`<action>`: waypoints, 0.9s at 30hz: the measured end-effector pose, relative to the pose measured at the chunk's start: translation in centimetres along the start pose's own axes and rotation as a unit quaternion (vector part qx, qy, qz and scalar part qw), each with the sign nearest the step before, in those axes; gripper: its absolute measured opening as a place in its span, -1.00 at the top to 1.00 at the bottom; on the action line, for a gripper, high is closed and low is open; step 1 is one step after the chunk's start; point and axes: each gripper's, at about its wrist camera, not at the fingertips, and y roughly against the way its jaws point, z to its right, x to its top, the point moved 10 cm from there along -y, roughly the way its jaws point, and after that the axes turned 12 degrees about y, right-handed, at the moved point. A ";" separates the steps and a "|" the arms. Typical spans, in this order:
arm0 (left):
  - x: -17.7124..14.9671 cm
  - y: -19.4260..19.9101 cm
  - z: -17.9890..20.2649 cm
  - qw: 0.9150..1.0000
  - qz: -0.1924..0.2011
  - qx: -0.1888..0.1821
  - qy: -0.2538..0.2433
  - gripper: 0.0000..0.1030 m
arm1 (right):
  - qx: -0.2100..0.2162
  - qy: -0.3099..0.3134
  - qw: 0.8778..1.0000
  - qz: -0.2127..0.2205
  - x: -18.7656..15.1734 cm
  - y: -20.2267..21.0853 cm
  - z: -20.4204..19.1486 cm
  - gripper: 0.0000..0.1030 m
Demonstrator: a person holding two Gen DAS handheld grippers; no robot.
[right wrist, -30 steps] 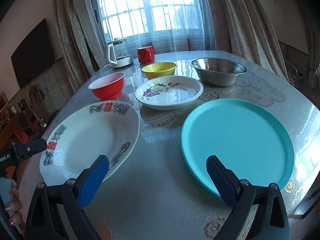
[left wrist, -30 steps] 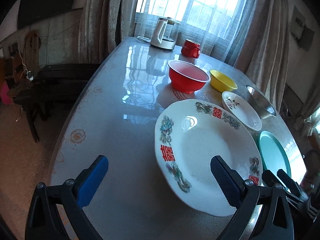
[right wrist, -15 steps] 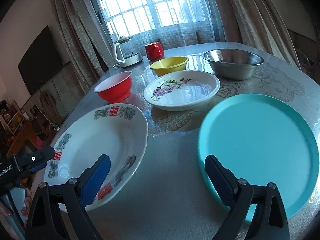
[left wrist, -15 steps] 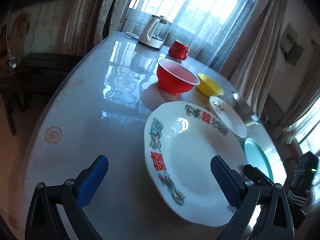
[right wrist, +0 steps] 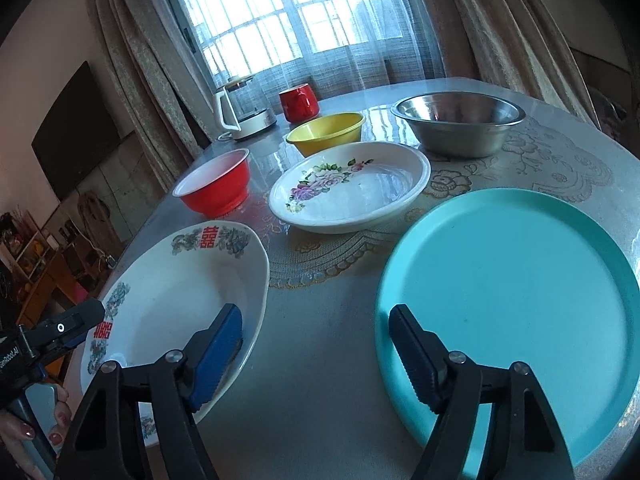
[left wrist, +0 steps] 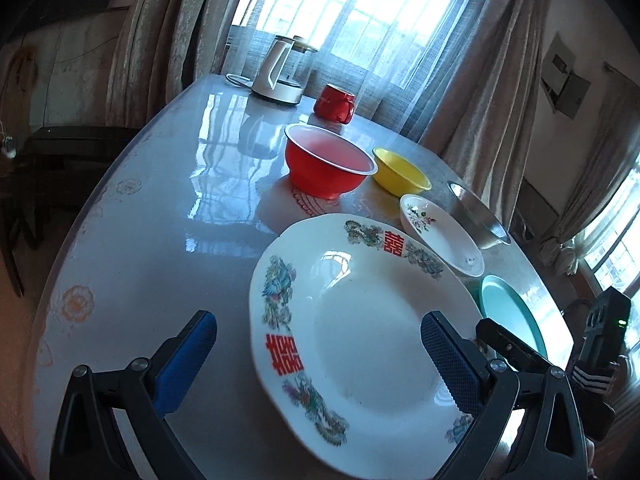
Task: Organize plates and bowls
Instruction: 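Move both grippers toward the rim of the large white red-character plate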
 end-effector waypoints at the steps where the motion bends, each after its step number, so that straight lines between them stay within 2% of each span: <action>1: 0.0 -0.2 0.0 1.000 -0.002 0.000 -0.001 -0.99 | 0.001 -0.002 1.000 0.001 0.0 0.0 0.0 -0.51; 7: -0.2 -0.8 0.1 1.000 -0.009 0.000 -0.005 -0.95 | 0.011 -0.011 1.000 0.001 0.1 0.0 0.3 -0.50; 13: -0.4 -1.4 0.4 1.000 -0.016 -0.004 -0.010 -0.76 | 0.019 -0.028 0.999 0.002 0.0 0.6 0.8 -0.50; 19: -0.3 -1.2 0.3 1.000 -0.007 0.012 -0.020 -0.77 | 0.039 -0.036 0.999 0.011 0.1 1.5 0.7 -0.50; 24: -0.3 -1.3 0.4 0.999 -0.007 0.023 -0.029 -0.76 | 0.062 -0.030 0.998 0.012 0.3 1.5 -0.4 -0.37; 26: -0.3 -1.2 0.3 0.999 -0.004 0.030 -0.030 -0.76 | 0.070 -0.026 0.997 0.010 0.5 1.2 -0.8 -0.19; 27: -0.3 -1.3 0.2 0.999 -0.003 0.034 -0.031 -0.76 | 0.075 -0.025 0.997 0.011 0.6 1.1 -1.0 -0.19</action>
